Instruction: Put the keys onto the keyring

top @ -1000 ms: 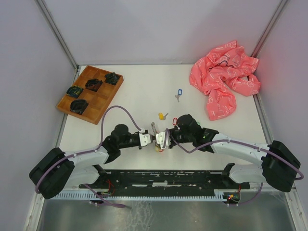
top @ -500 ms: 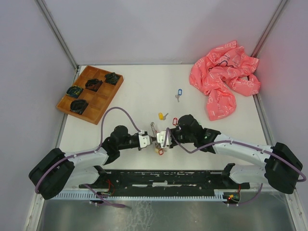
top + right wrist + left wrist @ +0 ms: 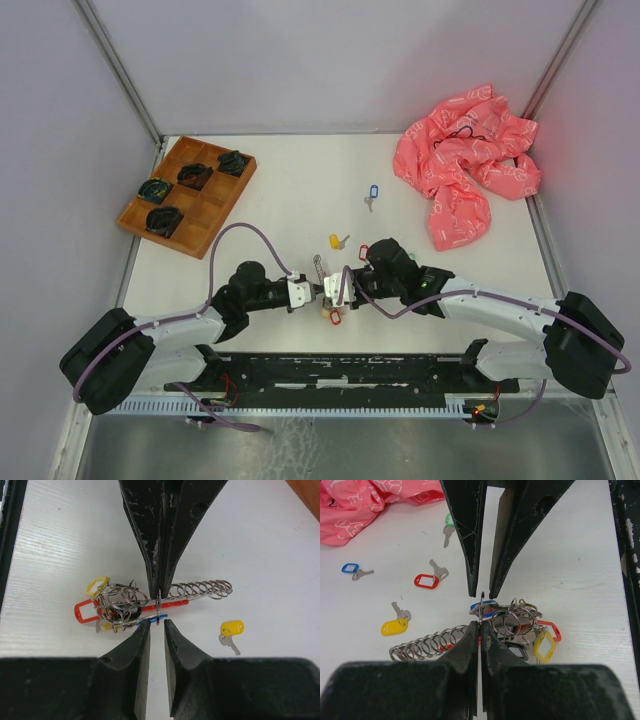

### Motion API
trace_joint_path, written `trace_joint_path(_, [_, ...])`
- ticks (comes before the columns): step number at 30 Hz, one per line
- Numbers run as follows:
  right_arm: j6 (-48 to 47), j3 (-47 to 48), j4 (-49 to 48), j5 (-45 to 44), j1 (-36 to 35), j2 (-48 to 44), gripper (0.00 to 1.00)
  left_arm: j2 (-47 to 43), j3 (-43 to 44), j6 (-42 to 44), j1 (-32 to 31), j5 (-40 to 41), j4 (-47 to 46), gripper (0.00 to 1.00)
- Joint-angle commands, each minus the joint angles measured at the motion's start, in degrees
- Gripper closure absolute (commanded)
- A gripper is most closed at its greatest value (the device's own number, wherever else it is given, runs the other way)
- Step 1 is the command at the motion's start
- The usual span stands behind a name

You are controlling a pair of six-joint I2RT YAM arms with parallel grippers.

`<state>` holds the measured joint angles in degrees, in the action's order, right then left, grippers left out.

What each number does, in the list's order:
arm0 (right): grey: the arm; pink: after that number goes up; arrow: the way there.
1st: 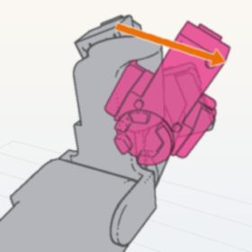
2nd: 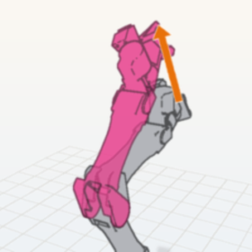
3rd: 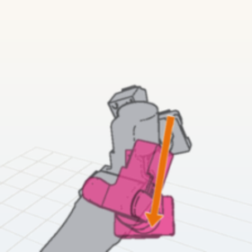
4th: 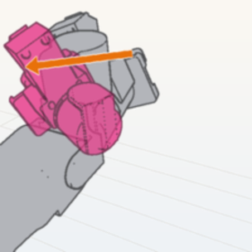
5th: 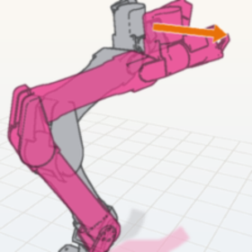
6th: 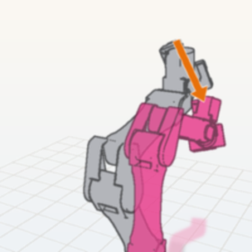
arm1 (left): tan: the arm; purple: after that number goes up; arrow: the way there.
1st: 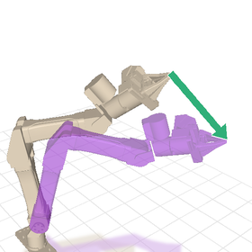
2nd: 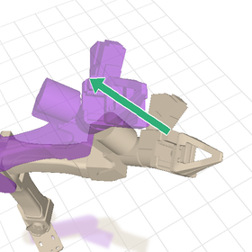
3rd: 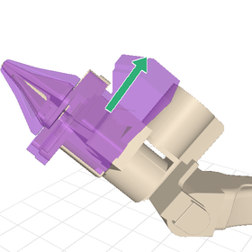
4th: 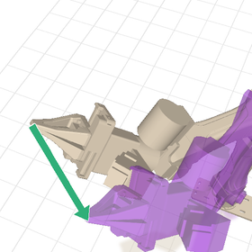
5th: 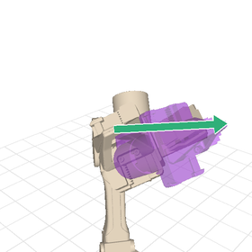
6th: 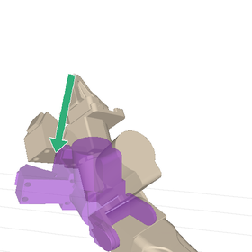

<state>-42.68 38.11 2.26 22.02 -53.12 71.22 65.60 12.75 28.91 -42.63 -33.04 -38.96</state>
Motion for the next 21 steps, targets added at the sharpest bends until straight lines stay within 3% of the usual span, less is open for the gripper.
trace_joint_path(1, [1.0,1.4,-1.2,1.0,0.0,0.3,0.76,-1.0,0.3,1.3,-0.4,-1.0,-5.2,0.97])
trace_joint_path(12, [1.5,2.1,-2.7,2.1,0.0,0.1,0.99,-0.5,0.5,1.1,-0.4,-1.6,-4.6,0.97])
trace_joint_path(21, [1.6,2.5,-4.2,1.8,0.0,-0.6,0.99,0.6,1.6,1.4,-0.7,-1.3,-3.1,0.97])
